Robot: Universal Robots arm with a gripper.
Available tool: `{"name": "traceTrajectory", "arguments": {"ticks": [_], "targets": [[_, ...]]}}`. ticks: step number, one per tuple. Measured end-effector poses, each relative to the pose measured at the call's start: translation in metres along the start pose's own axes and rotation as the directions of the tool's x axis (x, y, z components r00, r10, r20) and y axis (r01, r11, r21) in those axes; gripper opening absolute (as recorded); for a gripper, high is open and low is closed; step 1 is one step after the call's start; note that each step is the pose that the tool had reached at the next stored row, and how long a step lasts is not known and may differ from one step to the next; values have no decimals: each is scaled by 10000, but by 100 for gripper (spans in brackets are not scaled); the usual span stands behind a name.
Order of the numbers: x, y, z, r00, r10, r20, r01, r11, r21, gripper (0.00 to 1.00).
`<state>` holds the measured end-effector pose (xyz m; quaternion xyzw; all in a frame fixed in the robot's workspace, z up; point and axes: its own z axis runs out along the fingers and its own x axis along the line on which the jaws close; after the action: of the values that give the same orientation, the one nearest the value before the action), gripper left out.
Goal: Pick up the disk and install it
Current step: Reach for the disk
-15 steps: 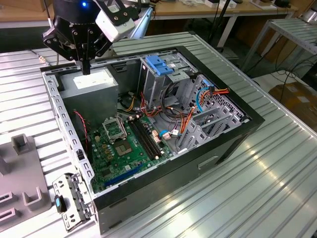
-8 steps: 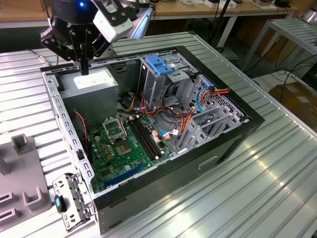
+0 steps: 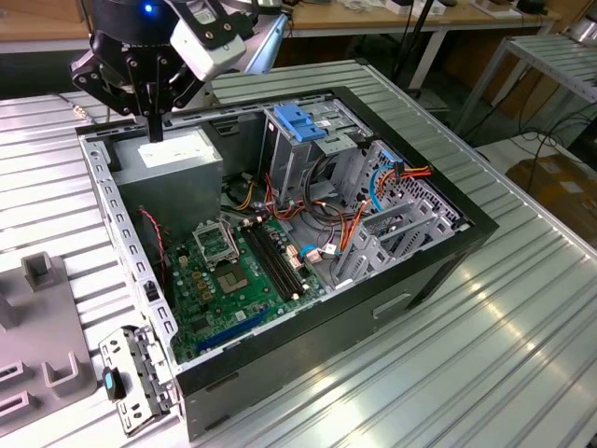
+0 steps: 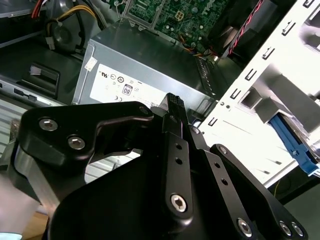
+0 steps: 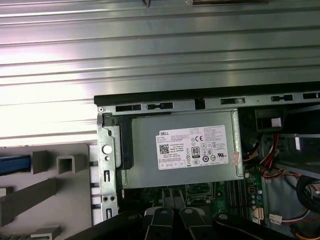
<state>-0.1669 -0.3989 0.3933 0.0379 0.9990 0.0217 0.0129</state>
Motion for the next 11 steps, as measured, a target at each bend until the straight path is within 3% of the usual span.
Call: {"name": "traceTrajectory", "arguments": {"ticks": [11], "targets": [[85, -6, -2, 10000, -1, 0, 1, 10000, -1, 11]]}}
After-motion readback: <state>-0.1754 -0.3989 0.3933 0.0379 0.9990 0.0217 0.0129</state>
